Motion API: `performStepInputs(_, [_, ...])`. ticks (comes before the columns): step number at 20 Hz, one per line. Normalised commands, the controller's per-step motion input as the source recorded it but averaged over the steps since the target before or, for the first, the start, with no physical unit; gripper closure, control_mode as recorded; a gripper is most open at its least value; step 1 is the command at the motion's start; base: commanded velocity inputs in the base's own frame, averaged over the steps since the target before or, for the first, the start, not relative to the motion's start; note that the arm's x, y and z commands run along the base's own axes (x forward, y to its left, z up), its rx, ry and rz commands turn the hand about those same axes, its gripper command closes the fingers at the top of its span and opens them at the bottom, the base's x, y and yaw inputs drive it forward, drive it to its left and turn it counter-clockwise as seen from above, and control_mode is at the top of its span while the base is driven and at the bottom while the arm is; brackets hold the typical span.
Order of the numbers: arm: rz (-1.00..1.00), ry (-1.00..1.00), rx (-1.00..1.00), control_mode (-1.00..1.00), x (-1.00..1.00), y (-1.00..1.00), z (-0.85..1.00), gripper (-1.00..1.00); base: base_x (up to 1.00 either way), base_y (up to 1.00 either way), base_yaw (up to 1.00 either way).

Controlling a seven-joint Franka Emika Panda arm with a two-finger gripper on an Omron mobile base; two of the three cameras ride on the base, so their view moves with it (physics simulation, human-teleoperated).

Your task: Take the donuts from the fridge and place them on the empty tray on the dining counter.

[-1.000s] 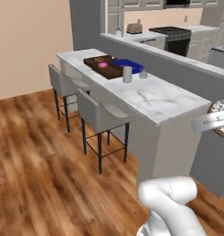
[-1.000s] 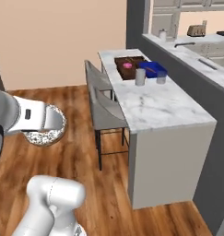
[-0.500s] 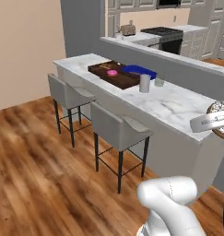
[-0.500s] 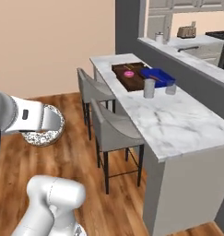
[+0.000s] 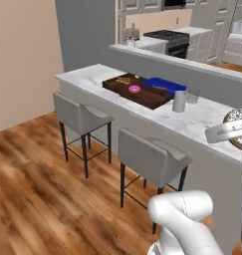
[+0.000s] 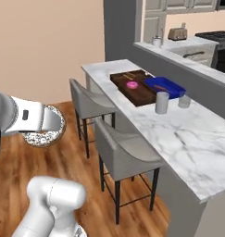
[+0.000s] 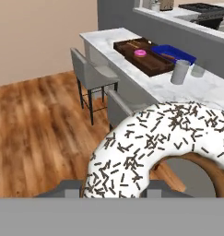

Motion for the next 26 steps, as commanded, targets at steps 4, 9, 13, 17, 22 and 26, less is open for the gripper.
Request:
performStepInputs(4, [0.0,0.0,0.0,1.0,0.0,0.0,0.0,1.0,1.0,1.0,-0.28])
performStepInputs(9, [0.0,0.0,0.0,1.0,0.0,0.0,0.0,1.0,1.0,1.0,-0.3])
performStepInputs(13, [0.0,0.0,0.0,1.0,0.0,0.0,0.0,1.0,1.0,1.0,-0.31])
performStepInputs(17, [0.0,0.0,0.0,1.0,0.0,0.0,0.0,1.0,1.0,1.0,-0.33])
performStepInputs(22, [0.0,0.0,0.0,1.0,0.0,0.0,0.0,1.0,1.0,1.0,-0.37])
performStepInputs(26, [0.0,0.0,0.0,1.0,0.0,0.0,0.0,1.0,1.0,1.0,-0.44])
